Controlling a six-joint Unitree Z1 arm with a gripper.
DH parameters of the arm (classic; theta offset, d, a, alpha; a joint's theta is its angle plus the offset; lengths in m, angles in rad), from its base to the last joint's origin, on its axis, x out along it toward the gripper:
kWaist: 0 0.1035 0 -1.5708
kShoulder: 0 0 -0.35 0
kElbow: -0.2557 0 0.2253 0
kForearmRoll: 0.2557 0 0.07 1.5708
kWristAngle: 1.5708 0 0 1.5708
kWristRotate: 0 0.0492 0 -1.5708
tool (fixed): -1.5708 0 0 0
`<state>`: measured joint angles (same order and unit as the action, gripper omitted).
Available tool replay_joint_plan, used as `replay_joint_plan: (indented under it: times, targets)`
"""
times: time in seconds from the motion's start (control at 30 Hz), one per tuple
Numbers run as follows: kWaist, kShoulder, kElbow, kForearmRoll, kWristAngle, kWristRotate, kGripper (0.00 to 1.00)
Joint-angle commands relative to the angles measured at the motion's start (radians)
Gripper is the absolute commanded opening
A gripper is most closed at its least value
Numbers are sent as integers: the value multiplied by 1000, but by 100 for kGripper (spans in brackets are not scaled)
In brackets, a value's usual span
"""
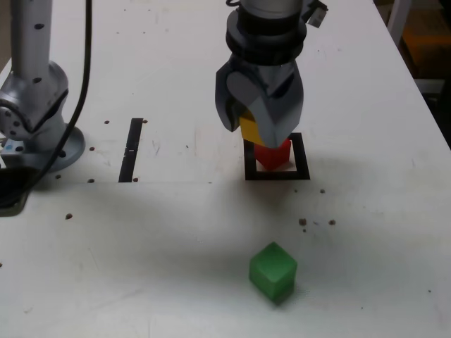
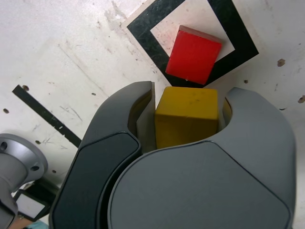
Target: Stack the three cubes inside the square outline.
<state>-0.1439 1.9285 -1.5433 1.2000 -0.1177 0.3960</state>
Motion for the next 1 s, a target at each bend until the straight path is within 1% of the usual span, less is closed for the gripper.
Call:
replay_joint_plan:
  times: [0.0, 0.3, 0.5, 0.8, 0.97]
  targets:
    - [3, 15, -19, 6, 0, 3, 16]
    - [33, 51, -31, 19, 1, 18, 17]
    - [42, 79, -37, 10, 2, 30, 17]
    - [52, 91, -43, 3, 6, 35, 17]
    - [59, 94, -40, 1, 10, 37, 22]
